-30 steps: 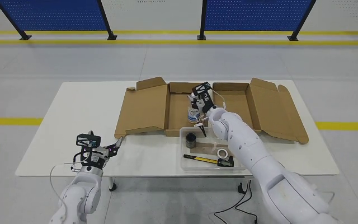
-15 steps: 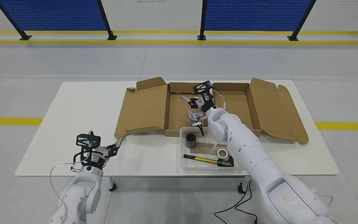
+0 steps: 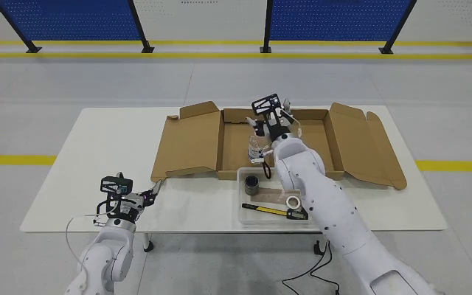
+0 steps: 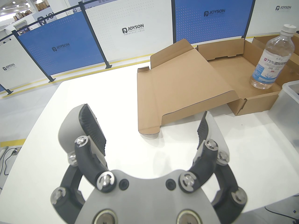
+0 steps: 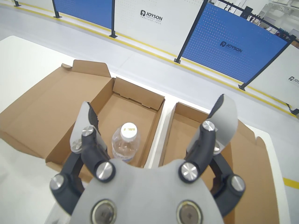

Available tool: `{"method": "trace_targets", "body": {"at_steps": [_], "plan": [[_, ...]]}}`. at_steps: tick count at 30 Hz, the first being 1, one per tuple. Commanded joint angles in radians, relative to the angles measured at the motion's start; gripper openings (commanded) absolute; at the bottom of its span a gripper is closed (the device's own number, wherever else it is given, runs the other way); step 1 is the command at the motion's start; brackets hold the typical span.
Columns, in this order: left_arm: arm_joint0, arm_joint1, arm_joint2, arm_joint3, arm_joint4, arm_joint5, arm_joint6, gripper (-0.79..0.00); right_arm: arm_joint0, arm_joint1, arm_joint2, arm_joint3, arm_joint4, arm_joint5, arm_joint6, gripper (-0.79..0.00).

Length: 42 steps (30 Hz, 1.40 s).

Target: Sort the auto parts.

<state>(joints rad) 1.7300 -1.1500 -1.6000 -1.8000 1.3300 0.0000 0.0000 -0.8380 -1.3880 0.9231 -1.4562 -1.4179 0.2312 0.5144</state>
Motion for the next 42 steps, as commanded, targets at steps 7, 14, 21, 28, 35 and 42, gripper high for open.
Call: {"method": "trace_targets", "body": {"at_steps": [7,14,21,28,35,42], "plan": [[0.000,0.000,0.000,0.000,0.000,0.000,0.000,0.000,-0.127,0.021,0.016,-0.218,-0.098,-0.121,0.257,0.000],[0.000,0.000,0.000,0.000,0.000,0.000,0.000,0.000,-0.140,0.022,0.017,-0.228,-0.099,-0.129,0.261,0.000],[0.000,0.000,0.000,0.000,0.000,0.000,0.000,0.000,-0.140,0.021,0.021,-0.244,-0.052,-0.170,0.266,0.000],[0.000,0.000,0.000,0.000,0.000,0.000,0.000,0.000,-0.097,0.008,0.067,-0.285,0.060,-0.108,0.573,0.000],[0.000,0.000,0.000,0.000,0.000,0.000,0.000,0.000,-0.017,-0.009,0.074,-0.228,0.094,0.028,0.976,0.000],[0.000,0.000,0.000,0.000,0.000,0.000,0.000,0.000,-0.002,-0.022,0.039,-0.101,0.080,0.041,1.013,0.000]]}}
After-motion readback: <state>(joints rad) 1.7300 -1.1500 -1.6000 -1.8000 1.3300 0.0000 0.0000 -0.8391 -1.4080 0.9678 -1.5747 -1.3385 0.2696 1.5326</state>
